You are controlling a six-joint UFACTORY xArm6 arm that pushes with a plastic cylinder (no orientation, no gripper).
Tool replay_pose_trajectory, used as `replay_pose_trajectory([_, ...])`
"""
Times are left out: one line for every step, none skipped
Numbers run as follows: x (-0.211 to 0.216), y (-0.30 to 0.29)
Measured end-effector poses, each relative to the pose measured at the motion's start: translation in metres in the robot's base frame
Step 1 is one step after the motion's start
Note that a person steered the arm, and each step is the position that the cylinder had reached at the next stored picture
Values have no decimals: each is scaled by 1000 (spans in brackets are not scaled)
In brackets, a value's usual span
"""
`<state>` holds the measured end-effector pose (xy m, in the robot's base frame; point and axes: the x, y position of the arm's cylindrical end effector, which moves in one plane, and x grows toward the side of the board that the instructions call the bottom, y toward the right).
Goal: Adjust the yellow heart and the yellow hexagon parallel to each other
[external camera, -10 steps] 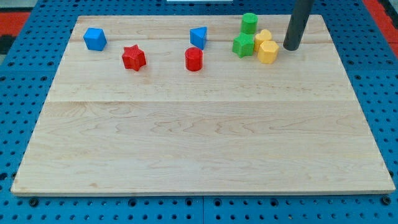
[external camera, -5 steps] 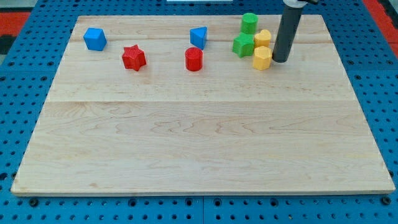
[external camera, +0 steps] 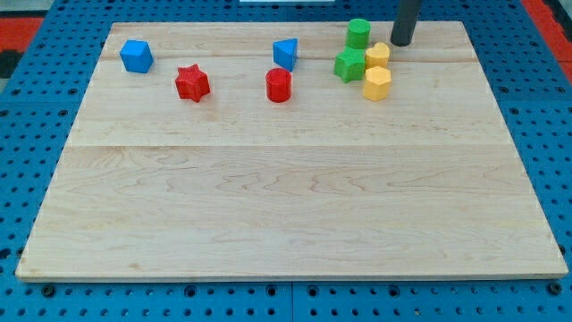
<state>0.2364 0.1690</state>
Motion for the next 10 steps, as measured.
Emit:
replay_pose_trajectory([0,-12])
replay_pose_trajectory([0,-35])
replay_pose_trajectory([2,-53])
replay_pose_trajectory([17,-58])
replay_pose_trajectory([42,-34])
replay_pose_trajectory([53,-7])
replay_pose_trajectory([53,17])
replay_pose_trajectory([57,51])
replay_pose_trajectory([63,53])
replay_pose_trajectory([35,72])
